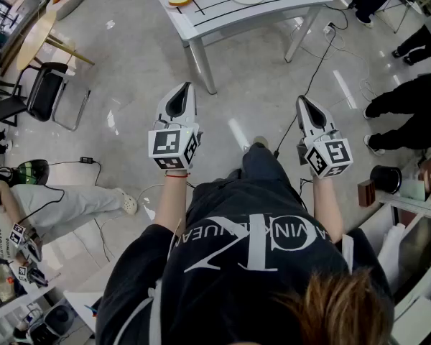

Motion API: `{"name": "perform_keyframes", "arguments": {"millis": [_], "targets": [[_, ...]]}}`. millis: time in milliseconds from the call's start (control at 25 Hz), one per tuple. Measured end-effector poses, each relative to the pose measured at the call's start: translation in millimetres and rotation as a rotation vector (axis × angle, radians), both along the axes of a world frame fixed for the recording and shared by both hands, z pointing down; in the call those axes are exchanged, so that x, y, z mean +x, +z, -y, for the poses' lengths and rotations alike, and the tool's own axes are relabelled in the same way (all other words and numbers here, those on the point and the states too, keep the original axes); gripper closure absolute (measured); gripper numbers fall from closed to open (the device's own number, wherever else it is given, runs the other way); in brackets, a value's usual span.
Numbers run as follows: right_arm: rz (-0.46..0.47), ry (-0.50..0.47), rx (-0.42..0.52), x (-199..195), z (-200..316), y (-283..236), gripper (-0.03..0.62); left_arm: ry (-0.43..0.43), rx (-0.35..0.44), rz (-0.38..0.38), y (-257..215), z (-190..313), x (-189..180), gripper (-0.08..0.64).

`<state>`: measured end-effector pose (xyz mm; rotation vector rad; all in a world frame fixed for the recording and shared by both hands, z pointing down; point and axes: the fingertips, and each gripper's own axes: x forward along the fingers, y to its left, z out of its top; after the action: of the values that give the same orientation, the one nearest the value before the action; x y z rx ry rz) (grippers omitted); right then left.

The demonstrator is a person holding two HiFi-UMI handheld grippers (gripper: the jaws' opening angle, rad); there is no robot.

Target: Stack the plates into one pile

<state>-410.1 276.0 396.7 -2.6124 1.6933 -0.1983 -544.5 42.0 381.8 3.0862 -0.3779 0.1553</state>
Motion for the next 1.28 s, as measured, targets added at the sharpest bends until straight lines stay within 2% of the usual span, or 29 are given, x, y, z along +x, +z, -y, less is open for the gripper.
{"name": "perform_keyframes", "arguments": {"millis": [200,480,680,760,840,920,1280], "targets": [[0.009,0.007,0.029,3,1,-5,0.592,0.006,0.009,0.012,3,-2,1,0.552],[0.018,0.008,0.015,3,1,1,0.592,-0.007,-0.003,0.010,6,2,-4,0.552],[0.029,0.045,0.046,11,2,-7,0.592,-0.014,-0.005,-0.001,2,8,-6,0.552],[0.043,0.052,0.063,11,2,-8,0.515,-0.008,0.005,-0.004,2,9,-8,0.551],[0.053,0.060,0.072,8,1,-8,0.502,0.005,0.008,-0.006,2,7,-9,0.550],[0.059,0.066,0.076,5,-1,-7,0.480,0.024,0.004,-0.005,4,6,-9,0.437],[0.090,0.107,0.066,21,-3,4,0.469,0.062,-0.019,0.013,12,16,20,0.465]]}}
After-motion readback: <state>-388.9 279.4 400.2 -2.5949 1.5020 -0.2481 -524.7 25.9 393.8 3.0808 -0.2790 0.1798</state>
